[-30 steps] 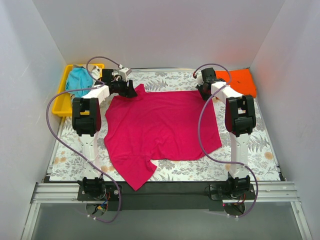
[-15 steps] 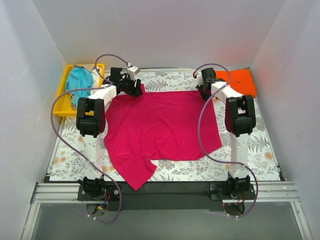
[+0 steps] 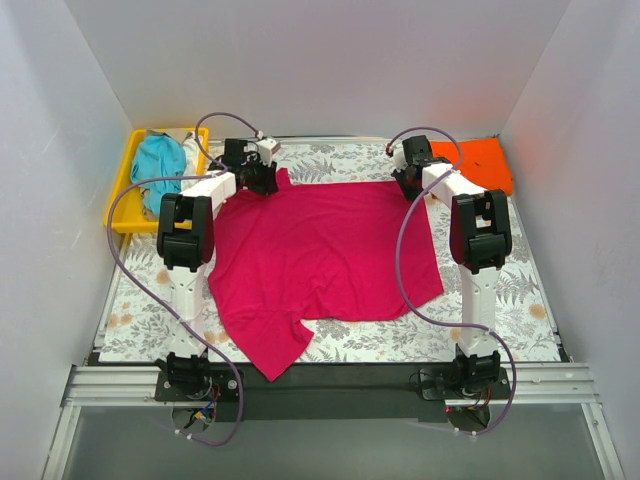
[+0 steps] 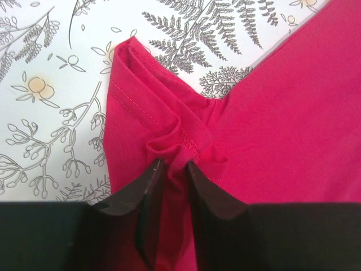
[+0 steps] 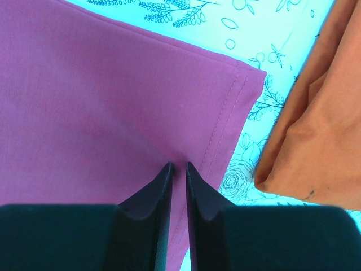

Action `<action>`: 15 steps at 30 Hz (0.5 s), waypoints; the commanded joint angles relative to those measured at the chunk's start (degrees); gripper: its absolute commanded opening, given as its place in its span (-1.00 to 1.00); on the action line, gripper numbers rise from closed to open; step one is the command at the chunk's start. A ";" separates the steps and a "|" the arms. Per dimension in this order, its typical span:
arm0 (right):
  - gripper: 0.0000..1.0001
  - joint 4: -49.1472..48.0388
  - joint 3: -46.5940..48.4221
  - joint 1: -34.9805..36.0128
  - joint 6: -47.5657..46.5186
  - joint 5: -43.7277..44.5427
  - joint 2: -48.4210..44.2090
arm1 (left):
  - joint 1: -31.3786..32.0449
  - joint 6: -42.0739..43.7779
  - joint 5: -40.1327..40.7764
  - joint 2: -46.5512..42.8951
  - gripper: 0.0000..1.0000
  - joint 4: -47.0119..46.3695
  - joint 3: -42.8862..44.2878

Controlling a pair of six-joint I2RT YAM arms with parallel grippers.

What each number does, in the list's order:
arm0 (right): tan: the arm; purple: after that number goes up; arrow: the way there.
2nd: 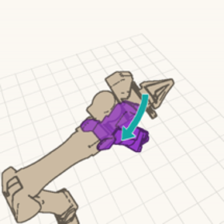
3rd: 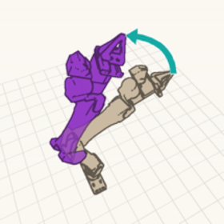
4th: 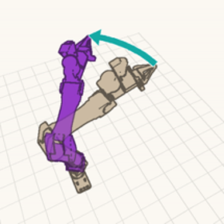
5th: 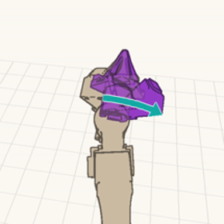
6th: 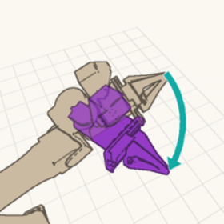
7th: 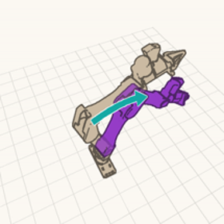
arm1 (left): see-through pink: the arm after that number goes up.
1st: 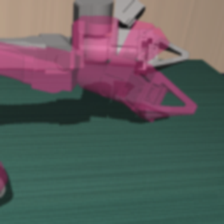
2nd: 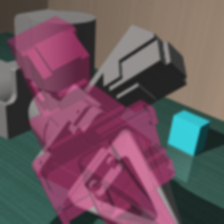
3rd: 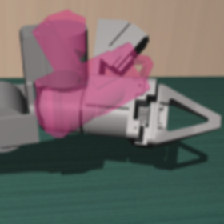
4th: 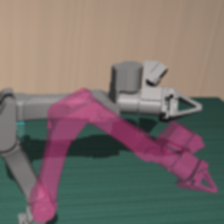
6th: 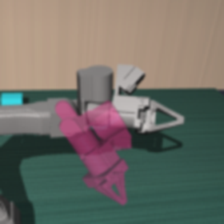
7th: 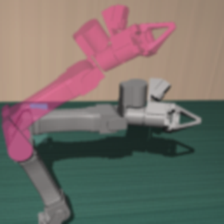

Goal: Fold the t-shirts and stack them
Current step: Fold the tshirt

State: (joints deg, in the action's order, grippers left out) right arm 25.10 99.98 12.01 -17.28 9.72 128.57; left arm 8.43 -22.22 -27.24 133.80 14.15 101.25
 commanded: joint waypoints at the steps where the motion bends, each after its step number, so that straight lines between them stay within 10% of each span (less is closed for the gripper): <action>1: -0.62 -0.23 1.35 -0.23 0.32 -0.14 2.03 | 0.10 0.60 0.26 -1.43 -0.73 0.96 2.11; 3: -0.63 -0.23 1.35 -0.32 0.14 -0.05 2.03 | 0.10 -0.01 0.52 -2.57 -1.00 0.79 2.63; 15: -0.64 -0.05 1.35 -0.23 -0.04 0.39 1.94 | -4.38 0.42 4.83 1.72 -0.99 2.81 15.20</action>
State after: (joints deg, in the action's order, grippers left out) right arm 25.08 100.09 12.01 -17.34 9.76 128.64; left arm 6.09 -22.33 -24.29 134.23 16.69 112.68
